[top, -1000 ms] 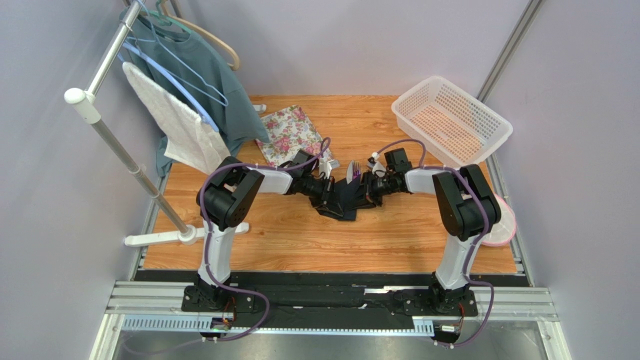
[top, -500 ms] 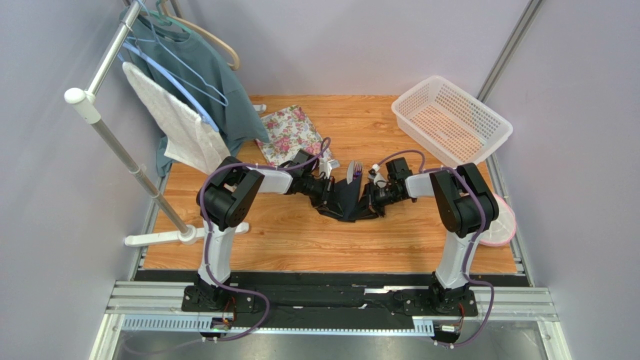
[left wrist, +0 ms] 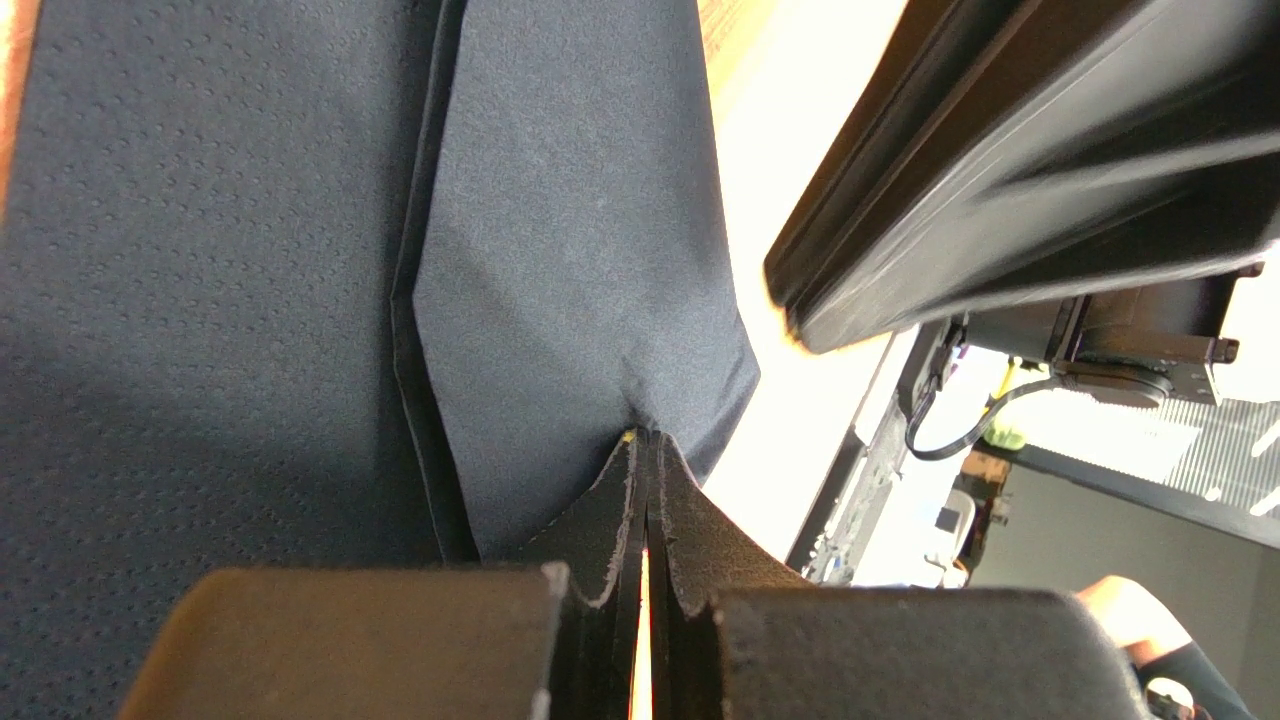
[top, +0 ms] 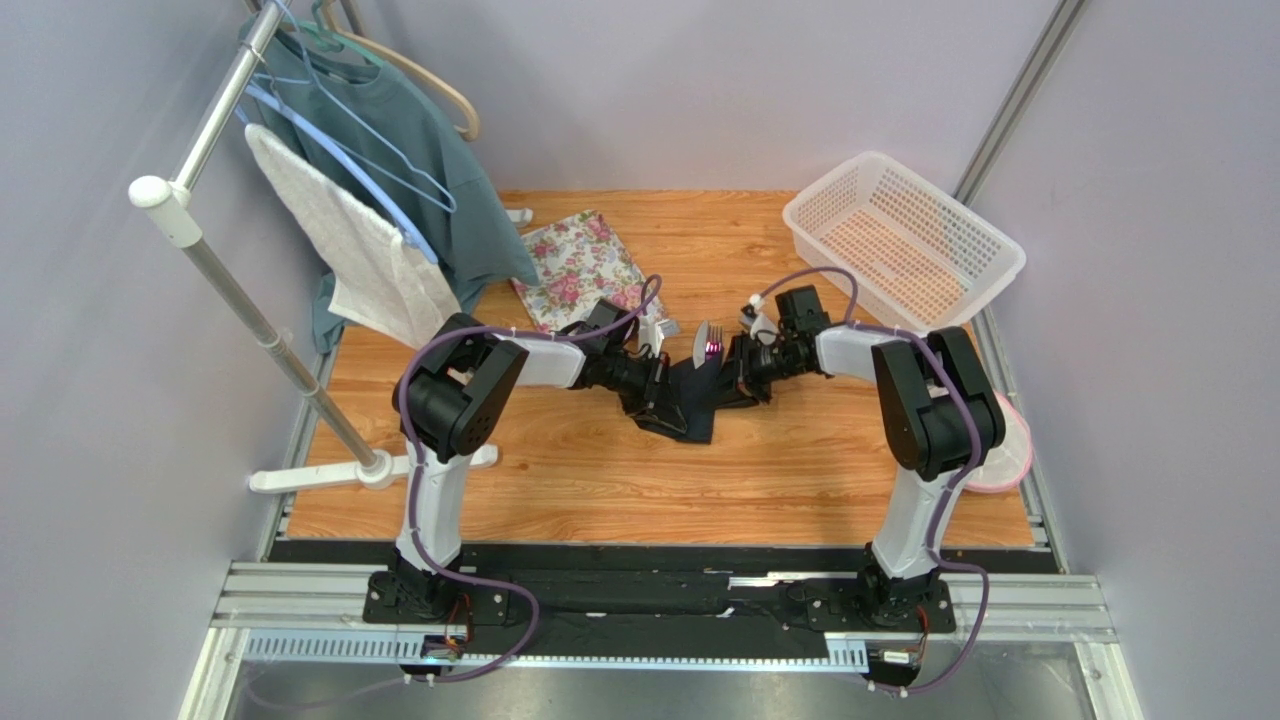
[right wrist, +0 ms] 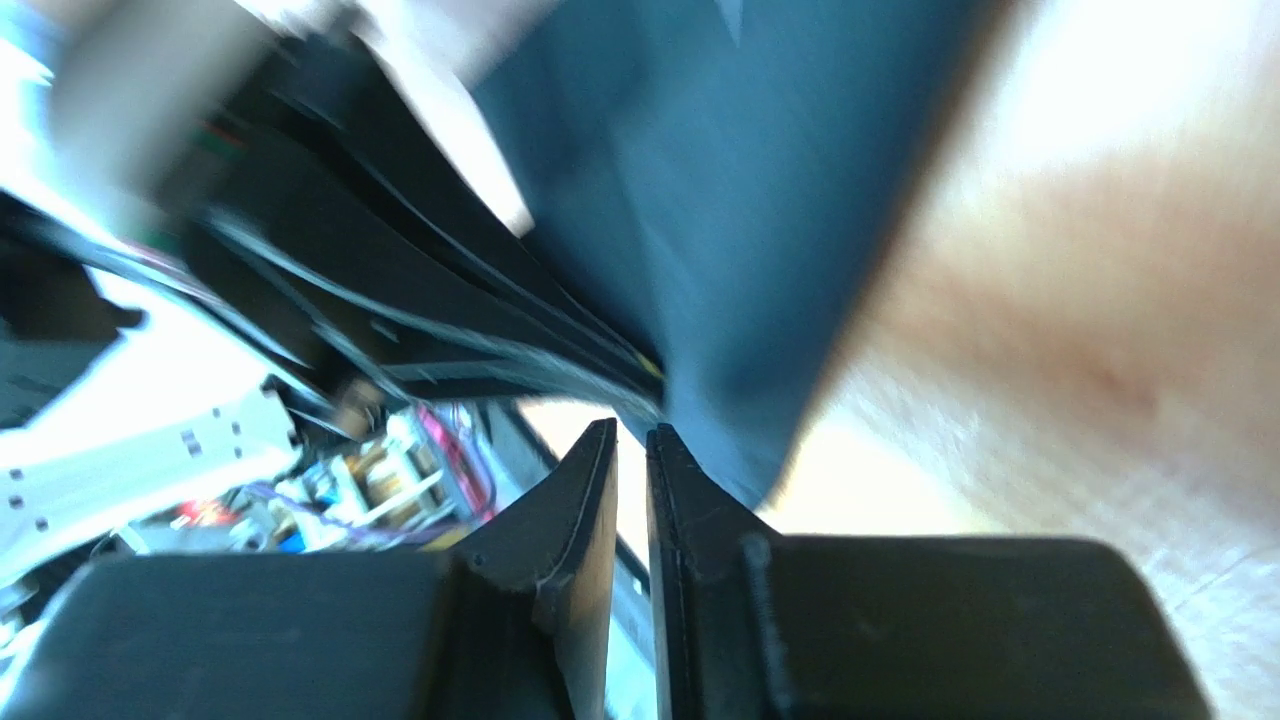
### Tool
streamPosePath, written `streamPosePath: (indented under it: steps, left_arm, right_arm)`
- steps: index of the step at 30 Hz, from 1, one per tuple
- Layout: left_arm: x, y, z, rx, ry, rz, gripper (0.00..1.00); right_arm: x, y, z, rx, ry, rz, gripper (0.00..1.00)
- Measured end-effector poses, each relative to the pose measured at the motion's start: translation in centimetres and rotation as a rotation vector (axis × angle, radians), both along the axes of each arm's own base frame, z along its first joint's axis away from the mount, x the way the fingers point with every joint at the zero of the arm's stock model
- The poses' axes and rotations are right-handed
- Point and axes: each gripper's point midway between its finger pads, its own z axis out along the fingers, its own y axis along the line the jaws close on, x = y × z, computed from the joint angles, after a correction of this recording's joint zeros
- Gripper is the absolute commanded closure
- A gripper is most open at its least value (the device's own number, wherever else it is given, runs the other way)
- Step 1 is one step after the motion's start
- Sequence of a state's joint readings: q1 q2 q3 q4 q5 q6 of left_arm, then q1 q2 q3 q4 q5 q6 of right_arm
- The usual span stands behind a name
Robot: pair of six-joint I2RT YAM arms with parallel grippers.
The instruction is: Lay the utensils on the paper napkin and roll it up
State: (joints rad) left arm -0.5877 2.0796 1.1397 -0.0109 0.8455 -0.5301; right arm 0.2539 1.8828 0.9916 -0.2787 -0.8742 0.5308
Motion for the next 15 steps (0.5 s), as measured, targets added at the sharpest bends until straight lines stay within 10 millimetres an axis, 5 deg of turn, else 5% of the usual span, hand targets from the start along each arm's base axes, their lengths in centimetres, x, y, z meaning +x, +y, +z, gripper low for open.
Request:
streamPosePath:
  steps: [6, 15]
  left_arm:
    - [0.0, 0.0, 0.0, 0.001, 0.000, 0.000, 1.00]
    - [0.0, 0.0, 0.0, 0.003, 0.001, 0.001, 1.00]
  right_arm:
    - [4.3, 0.4, 1.8, -0.031, -0.115, -0.054, 0.85]
    - [5.4, 0.7, -1.8, -0.096, -0.051, -0.098, 0.89]
